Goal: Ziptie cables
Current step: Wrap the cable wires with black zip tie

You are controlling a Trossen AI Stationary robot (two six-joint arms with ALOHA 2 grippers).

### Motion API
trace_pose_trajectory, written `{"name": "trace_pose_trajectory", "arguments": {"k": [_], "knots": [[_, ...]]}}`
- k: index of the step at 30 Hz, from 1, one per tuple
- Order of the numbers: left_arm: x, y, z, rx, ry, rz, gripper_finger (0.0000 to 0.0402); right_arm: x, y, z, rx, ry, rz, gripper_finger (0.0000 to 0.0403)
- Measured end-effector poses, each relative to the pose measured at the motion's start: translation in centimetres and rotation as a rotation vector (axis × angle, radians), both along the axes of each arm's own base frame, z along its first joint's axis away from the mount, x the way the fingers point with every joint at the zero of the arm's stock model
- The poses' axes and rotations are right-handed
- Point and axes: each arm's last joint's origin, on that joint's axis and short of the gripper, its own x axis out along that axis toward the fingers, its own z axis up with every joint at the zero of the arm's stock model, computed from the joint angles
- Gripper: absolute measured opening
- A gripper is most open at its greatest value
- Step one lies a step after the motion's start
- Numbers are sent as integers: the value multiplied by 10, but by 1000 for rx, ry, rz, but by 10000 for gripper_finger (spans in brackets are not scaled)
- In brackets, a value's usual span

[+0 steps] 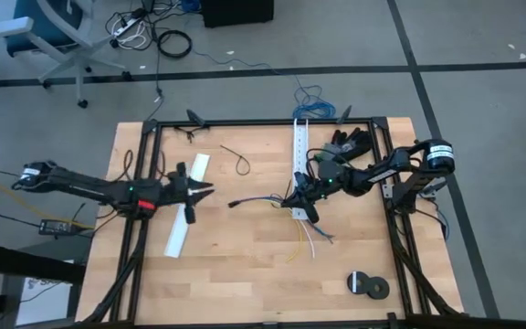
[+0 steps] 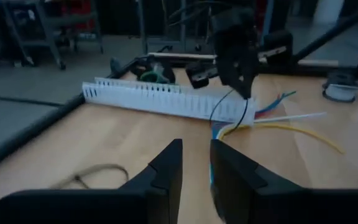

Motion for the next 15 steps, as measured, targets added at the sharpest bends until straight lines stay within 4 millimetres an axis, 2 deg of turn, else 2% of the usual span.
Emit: {"name": "trace_pose_trajectory", "arguments": {"k": [3,5,9,15], "knots": [[-8,0,-13,-74,-102,-44,91,1,2,1,0,-1,5,0],[-6,-2,-9,-83,-146,-79,91,5,2,4,-4,-13,2,0],[-1,-2,-17,-79,-54,-82,91,16,0,15,-33,-43,9,0],[6,-3,-37,-188,72,-49,91,23,-3,24,-67,-85,6,0]]}}
